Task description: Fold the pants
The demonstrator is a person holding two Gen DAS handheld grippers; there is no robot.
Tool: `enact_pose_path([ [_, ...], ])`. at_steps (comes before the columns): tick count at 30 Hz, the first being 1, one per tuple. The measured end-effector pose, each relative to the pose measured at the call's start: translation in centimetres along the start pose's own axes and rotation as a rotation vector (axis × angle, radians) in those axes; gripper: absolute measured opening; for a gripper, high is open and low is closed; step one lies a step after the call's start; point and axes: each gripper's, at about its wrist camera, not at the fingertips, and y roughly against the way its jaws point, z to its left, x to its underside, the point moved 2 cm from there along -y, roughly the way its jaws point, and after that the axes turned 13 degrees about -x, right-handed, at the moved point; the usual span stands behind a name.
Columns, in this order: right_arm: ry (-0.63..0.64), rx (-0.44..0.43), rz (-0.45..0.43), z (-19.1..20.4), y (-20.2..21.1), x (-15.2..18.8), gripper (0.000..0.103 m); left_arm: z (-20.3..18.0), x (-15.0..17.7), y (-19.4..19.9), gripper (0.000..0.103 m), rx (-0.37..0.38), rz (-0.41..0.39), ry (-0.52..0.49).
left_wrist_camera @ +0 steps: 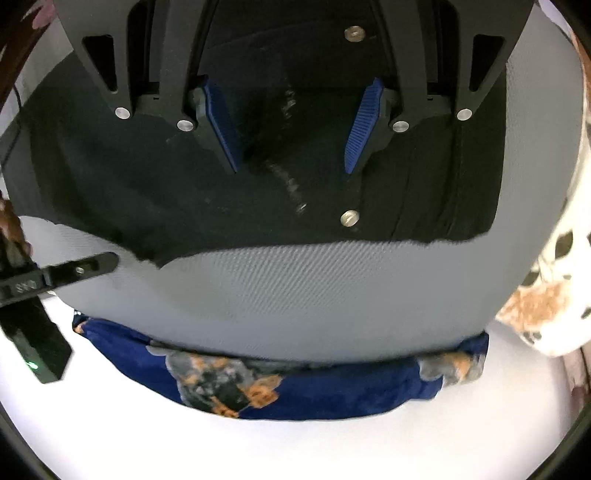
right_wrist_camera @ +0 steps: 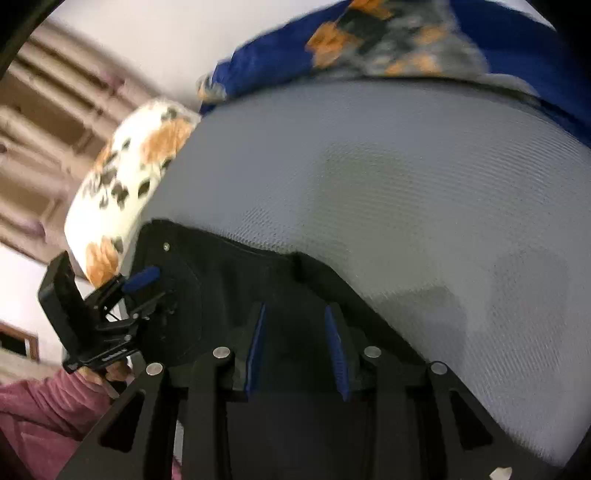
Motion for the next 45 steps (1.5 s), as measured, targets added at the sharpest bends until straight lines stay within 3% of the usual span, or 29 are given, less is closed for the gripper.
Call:
enact_pose_path([
  [6, 0.040, -0.035, 0.109, -0.5, -3.8, -1.7, 0.029, -0.2, 0.6, -0.3, 0.059, 0.012, -0.021, -0.057],
  [7, 0.037, -0.062, 0.121, -0.5, -4.1, -2.0, 0.012, -0.3, 0.6, -0.3, 0.059, 0.015, -0.024, -0.063],
  [8, 0.051, -0.088, 0.136, 0.1, -4.6, -2.3, 0.010, -0.3, 0.6, -0.3, 0.059, 0.020, -0.025, -0.065],
  [13, 0.094, 0.029, 0.035, 0.2, -3.8, -3.1, 0.003, 0.3, 0.8, -0.4, 0.059, 0.057, -0.036, -0.046],
  [15, 0.091, 0.076, 0.049, -0.6, -4.8, -2.9, 0.003, 0.0, 0.9, -0.5, 0.059, 0.046, -0.040, -0.064],
  [18, 0.098, 0.107, 0.016, -0.3, -5.1, -2.9, 0.010, -0.7, 0.5, -0.2, 0.059, 0.019, -0.017, -0.103],
  [20, 0.080, 0.164, -0.034, 0.5, -3.8, -2.8, 0.036, -1.4, -0.4, 0.8, 0.059, 0.061, -0.031, -0.097],
  [22, 0.078, 0.190, -0.106, 1.3, -1.8, -2.2, 0.036, -2.5, -1.7, 2.1, 0.059, 0.105, -0.075, -0.086],
  [26, 0.049, 0.239, -0.171, 2.7, 2.7, 1.2, 0.036, -6.8, -4.4, 2.5, 0.059, 0.160, -0.120, -0.128],
  [32, -0.112, 0.322, -0.187, 0.1, 6.5, 8.8, 0.036, -14.0, -6.3, -0.9, 0.059, 0.250, -0.017, -0.193],
  [37, -0.255, 0.323, -0.221, -3.5, 7.7, 13.9, 0.036, -16.0, -6.4, -4.4, 0.059, 0.173, 0.050, -0.223],
  [40, -0.291, 0.306, -0.275, -5.6, 9.4, 15.6, 0.018, -15.7, -6.2, -5.3, 0.060, 0.140, 0.053, -0.223],
  [41, -0.312, 0.319, -0.297, -6.4, 10.4, 16.1, 0.016, -15.8, -6.2, -5.1, 0.060, 0.132, 0.051, -0.227],
  [45, -0.354, 0.388, -0.359, -8.4, 14.5, 18.1, 0.022, -15.9, -5.9, -3.5, 0.060, 0.103, 0.057, -0.239],
])
